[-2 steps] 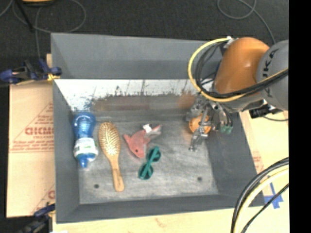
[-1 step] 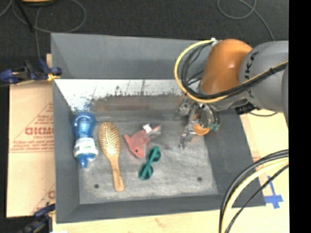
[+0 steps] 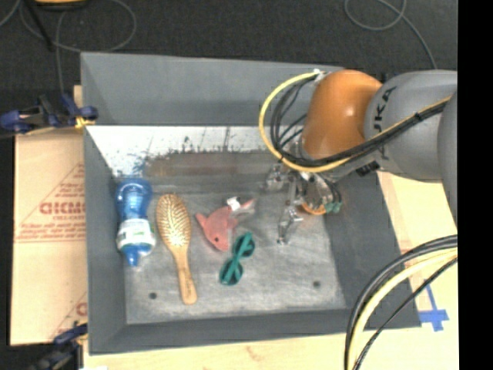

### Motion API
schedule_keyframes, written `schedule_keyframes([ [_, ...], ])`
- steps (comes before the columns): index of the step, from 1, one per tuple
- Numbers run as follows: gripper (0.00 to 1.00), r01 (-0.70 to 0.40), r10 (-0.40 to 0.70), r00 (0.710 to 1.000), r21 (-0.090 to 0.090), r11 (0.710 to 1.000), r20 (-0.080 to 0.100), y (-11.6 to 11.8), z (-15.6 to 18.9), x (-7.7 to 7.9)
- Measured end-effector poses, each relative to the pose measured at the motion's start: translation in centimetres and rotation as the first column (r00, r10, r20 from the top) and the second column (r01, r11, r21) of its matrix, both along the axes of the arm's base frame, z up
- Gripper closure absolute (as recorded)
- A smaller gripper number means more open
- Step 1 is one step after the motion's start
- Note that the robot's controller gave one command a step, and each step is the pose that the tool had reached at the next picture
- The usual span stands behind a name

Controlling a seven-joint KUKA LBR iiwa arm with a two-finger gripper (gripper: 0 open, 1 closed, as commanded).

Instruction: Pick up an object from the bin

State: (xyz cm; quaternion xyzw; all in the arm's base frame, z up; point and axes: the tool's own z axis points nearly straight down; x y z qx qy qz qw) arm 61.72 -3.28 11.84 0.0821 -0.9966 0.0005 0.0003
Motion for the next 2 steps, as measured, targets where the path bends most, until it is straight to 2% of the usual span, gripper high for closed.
schedule_keyframes([
  [1,0.0,0.0,0.0,1.0,0.002,1.0,0.009,4.0,-3.0,0.2],
  [2,0.0,-0.018,0.018,1.0,0.003,1.0,0.003,4.9,-4.5,1.8],
])
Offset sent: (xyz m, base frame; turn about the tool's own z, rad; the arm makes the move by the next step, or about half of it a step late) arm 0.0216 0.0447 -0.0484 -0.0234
